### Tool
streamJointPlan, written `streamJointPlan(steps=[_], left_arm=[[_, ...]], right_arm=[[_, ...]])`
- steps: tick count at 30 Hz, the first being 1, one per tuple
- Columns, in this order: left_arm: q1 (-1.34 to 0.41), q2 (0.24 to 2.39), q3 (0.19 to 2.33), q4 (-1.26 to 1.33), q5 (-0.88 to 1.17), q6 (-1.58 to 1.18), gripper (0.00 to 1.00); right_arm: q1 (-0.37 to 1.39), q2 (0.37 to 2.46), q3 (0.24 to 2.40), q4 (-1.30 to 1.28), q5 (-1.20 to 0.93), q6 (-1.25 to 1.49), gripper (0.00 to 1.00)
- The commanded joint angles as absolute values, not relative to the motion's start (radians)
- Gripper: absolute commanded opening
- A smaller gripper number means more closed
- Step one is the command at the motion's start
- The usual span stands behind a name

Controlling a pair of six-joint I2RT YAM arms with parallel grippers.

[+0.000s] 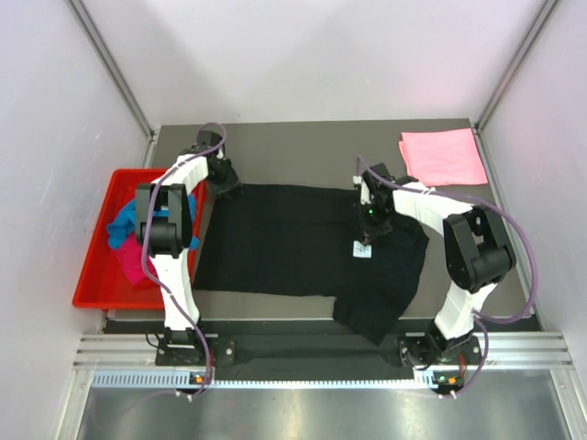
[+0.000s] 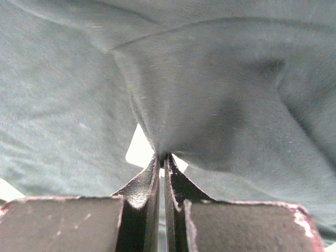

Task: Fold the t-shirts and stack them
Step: Fold the tshirt

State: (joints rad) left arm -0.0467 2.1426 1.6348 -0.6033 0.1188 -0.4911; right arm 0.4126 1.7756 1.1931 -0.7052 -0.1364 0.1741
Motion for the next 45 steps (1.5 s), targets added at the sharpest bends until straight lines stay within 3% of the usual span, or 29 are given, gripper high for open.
streamJointPlan(steps=[1,10,14,16,18,23,26,32,38,45], left_arm=[[-0.043,2.192,1.623,-0.598,0.091,-0.476,0.49],[-0.041,2.192,1.623,-0.600,0.081,-0.474,0.49],[-0.041,2.192,1.621,-0.601,0.078,-0.472,0.49],[-0.041,2.192,1.623,-0.600,0.075,-0.474,0.49],[-0.041,2.194,1.626,-0.601,0.072,-0.472,0.49],[-0.041,2.201,1.667,-0.623,0.058,-0.474,0.49],[-0.041,2.215,1.690,-0.629,0.066,-0.472,0.49],[-0.041,2.227,1.706,-0.632,0.061,-0.472,0.49],[-0.041,2.243,1.718,-0.629,0.058,-0.471,0.49],[-0.041,2.258,1.721,-0.623,0.051,-0.476,0.50]], right_arm=[[0.361,1.727,1.148,-0.666,-0.320,0.242,0.00],[0.296,1.706,1.056,-0.537,-0.550,0.374,0.00],[0.301,1.715,1.023,-0.456,-0.572,0.481,0.11],[0.301,1.695,0.990,-0.364,-0.583,0.538,0.11],[0.301,1.654,0.959,-0.257,-0.600,0.618,0.22],[0.276,1.514,1.029,-0.389,-0.366,0.554,0.48],[0.233,1.485,1.071,-0.486,-0.160,0.500,0.52],[0.091,1.493,1.040,-0.440,-0.015,0.436,0.52],[-0.070,1.589,1.039,-0.361,-0.072,0.428,0.46],[-0.133,1.667,1.003,-0.215,-0.139,0.419,0.43]])
